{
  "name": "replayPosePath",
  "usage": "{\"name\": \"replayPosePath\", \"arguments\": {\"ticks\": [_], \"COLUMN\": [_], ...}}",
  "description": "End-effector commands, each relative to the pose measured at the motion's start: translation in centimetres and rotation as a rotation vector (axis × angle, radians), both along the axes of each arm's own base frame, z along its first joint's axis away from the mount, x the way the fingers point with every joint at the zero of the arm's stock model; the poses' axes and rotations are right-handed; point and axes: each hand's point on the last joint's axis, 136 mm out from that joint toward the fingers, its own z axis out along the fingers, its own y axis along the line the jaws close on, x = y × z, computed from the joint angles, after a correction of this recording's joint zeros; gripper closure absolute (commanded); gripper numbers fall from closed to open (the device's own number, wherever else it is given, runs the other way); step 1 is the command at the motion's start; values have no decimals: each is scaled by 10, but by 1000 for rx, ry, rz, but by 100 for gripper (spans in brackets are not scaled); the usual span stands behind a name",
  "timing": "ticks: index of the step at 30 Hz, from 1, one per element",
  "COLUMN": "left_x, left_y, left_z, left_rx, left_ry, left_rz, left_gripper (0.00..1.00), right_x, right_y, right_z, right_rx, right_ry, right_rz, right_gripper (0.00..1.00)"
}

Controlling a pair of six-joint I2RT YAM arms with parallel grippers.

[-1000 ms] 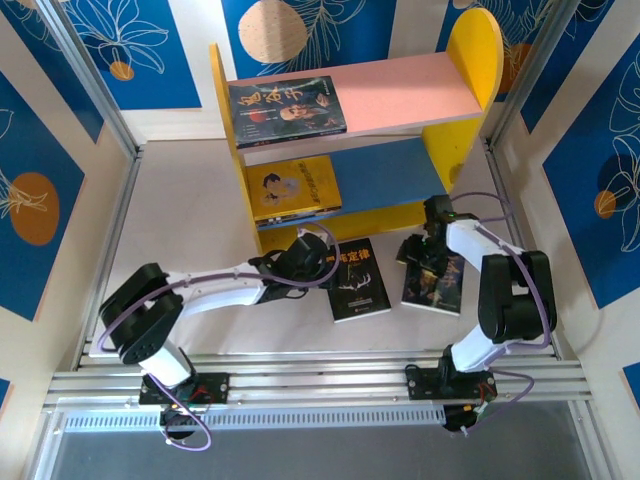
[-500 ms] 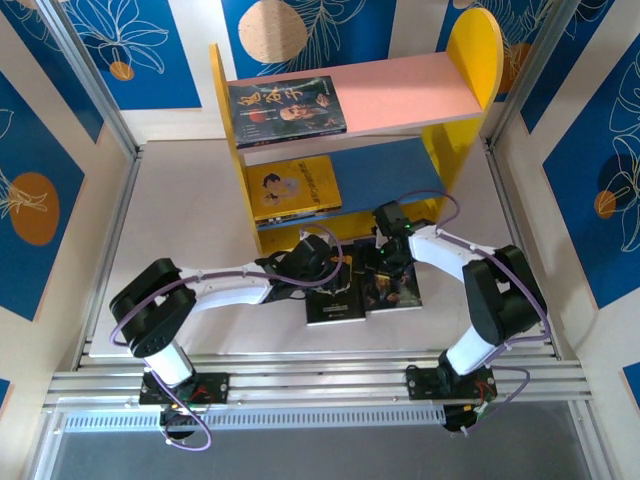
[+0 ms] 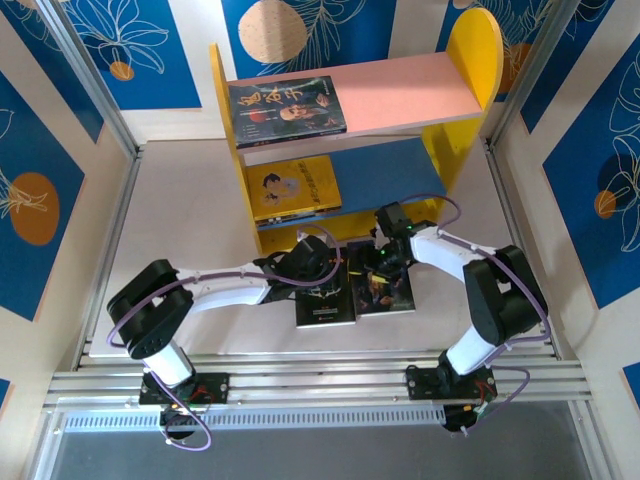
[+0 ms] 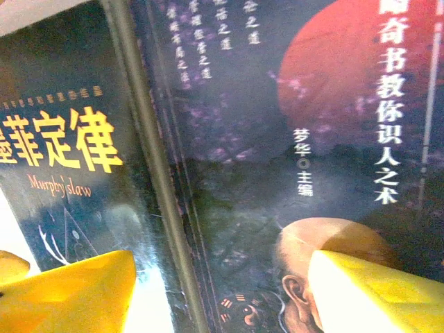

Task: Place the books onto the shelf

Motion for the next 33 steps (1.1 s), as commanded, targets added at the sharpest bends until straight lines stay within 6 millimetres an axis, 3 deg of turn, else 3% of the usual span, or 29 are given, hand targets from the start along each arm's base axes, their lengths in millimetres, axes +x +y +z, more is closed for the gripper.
{"name": "replayPosePath", "arguments": {"ticks": [1,6,10,15,18,23,33], "left_x": [0,2,5,11,15,17,13], "left_y": [4,-4,-17,-43,-58,-75,-90], "left_z": [-4,1,7,20,22,6,-21], "left_rx": [7,2,-24,-90,-113,-125,-84], "left_ry": [5,-1,-2,4,27,100,162], "left_rz": [20,-9,-38,-78,-91,-76,-53], "left_gripper": [42,42,42,42,42,43,43], "right_x": [-20,-21,-13,2,7,9,18], "right_y": [-25,-42,-43,-96,-112,-132,-132], "right_z": [-10,-11,14,42,47,25,4], "right_rx": [9,-1,32,-102,-151,-242,-249], "right_ry": [93,95,5,-100,-118,-81,-39], "right_rz": [-45,-69,-78,-180,-207,-237,-212], "right_gripper": [31,31,33,32,32,32,34]}}
